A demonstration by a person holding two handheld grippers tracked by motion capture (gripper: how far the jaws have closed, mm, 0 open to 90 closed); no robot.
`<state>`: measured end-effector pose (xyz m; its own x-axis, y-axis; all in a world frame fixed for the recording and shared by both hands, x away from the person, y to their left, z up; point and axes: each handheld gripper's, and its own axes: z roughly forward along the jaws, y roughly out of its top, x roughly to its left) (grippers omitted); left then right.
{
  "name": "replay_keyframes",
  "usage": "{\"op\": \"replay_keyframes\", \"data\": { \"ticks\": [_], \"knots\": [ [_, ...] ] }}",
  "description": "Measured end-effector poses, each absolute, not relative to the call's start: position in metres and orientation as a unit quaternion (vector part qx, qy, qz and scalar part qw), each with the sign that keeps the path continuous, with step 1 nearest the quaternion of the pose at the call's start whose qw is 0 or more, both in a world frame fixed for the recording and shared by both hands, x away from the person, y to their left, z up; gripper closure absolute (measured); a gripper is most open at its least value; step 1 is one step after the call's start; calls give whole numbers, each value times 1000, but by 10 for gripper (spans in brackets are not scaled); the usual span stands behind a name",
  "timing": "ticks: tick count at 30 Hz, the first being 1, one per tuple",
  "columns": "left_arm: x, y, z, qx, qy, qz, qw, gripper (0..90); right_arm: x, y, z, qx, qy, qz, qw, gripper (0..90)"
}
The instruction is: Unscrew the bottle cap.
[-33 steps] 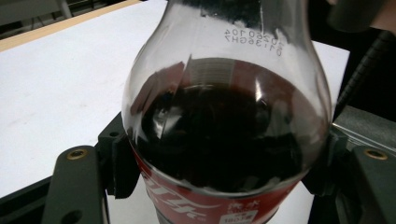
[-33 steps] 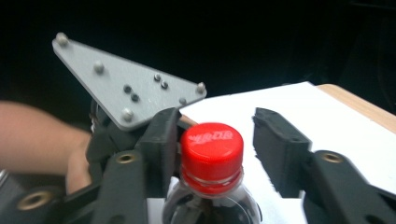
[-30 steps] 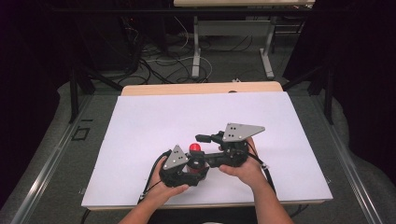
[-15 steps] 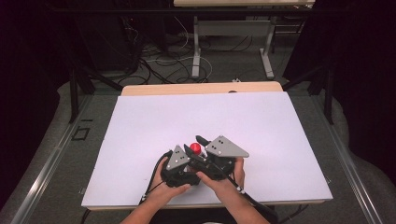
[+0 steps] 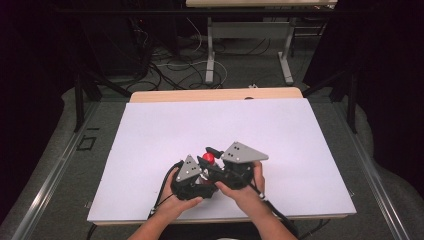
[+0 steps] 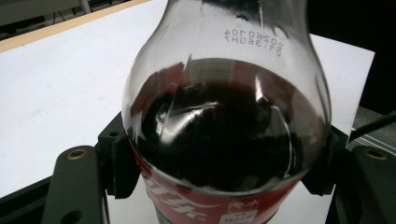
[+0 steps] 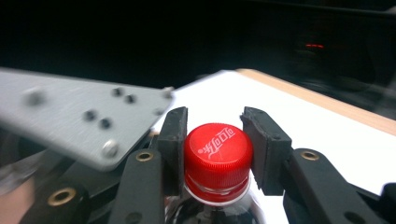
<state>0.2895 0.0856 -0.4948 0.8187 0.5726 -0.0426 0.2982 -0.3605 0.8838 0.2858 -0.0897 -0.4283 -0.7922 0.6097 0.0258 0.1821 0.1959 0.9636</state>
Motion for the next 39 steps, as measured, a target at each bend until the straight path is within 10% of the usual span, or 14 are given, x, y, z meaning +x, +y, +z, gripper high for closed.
{"op": "replay_keyframes", "data": {
  "ticks": [9, 32, 39],
  "knots": [
    [285, 83, -492, 817, 235, 125, 511, 297, 324, -119, -424, 75, 789, 608, 45, 612],
    [288, 83, -494, 817, 238, 120, 511, 298, 326, -120, -426, 89, 788, 608, 42, 607],
    [289, 84, -494, 815, 253, 132, 504, 297, 311, -123, -422, 184, 751, 629, 81, 458]
  ]
}}
